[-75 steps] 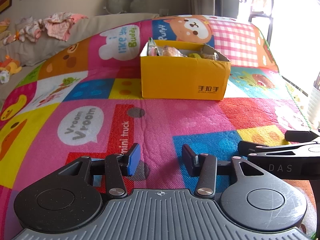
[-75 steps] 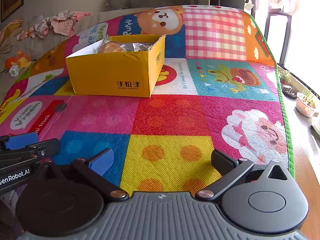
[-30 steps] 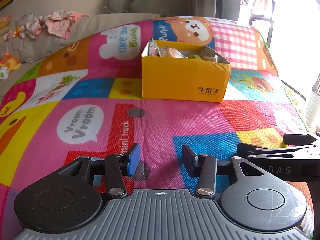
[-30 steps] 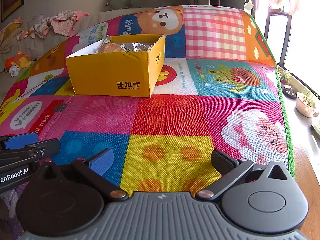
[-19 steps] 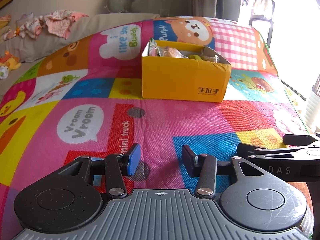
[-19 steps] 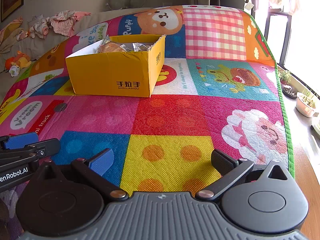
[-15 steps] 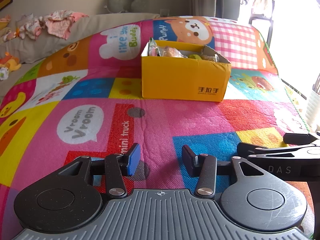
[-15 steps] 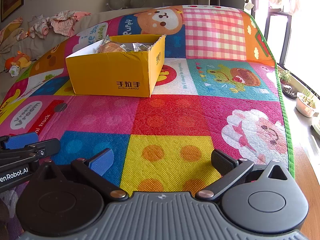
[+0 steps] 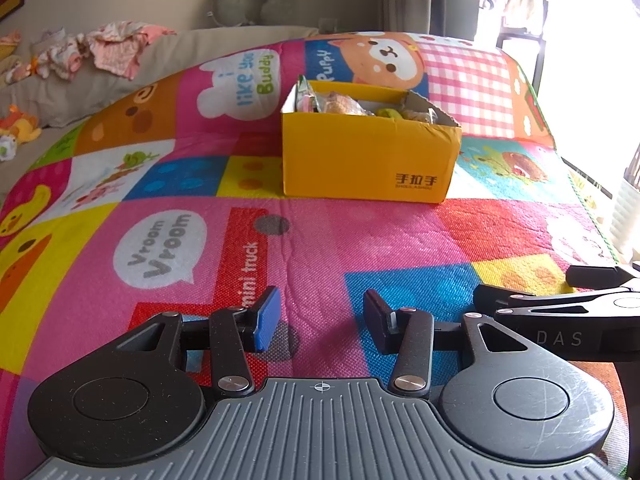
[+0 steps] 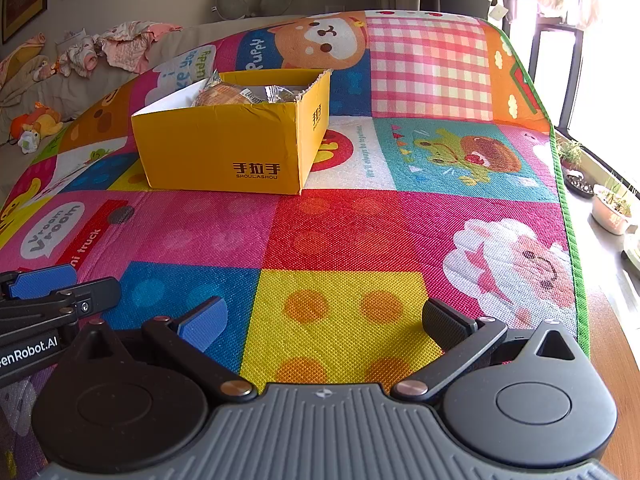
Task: Organize objects
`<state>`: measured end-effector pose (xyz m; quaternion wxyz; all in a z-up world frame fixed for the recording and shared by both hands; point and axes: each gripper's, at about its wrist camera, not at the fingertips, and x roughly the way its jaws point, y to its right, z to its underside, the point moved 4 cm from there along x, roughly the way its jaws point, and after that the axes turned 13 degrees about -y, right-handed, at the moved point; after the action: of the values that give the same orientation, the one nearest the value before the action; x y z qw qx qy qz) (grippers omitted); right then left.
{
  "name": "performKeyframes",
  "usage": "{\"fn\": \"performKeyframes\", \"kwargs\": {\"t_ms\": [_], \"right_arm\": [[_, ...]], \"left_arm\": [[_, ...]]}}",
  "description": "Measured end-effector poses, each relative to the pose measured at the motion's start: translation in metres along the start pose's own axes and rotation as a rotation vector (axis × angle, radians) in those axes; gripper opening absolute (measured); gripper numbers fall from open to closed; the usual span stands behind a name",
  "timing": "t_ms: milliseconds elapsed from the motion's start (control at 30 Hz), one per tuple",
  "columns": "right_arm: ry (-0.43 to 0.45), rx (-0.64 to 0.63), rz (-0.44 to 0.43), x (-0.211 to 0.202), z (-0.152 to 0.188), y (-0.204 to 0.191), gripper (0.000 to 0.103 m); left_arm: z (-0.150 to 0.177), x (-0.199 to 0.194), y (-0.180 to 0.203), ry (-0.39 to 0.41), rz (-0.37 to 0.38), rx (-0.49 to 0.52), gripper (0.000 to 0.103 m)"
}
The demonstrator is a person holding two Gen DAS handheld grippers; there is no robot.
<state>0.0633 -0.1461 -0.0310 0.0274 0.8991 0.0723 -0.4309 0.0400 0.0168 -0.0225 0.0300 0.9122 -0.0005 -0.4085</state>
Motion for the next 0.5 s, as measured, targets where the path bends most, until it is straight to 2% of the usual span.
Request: {"fn": "performKeyframes", "kwargs": {"t_ms": [500], "right_arm": [[0.000,0.000,0.000,0.0003,0.0001,0.0000,0.103]], "left_arm": [[0.0003,-0.0004,-0.0012,0.001,0.012,0.002,0.051]]}}
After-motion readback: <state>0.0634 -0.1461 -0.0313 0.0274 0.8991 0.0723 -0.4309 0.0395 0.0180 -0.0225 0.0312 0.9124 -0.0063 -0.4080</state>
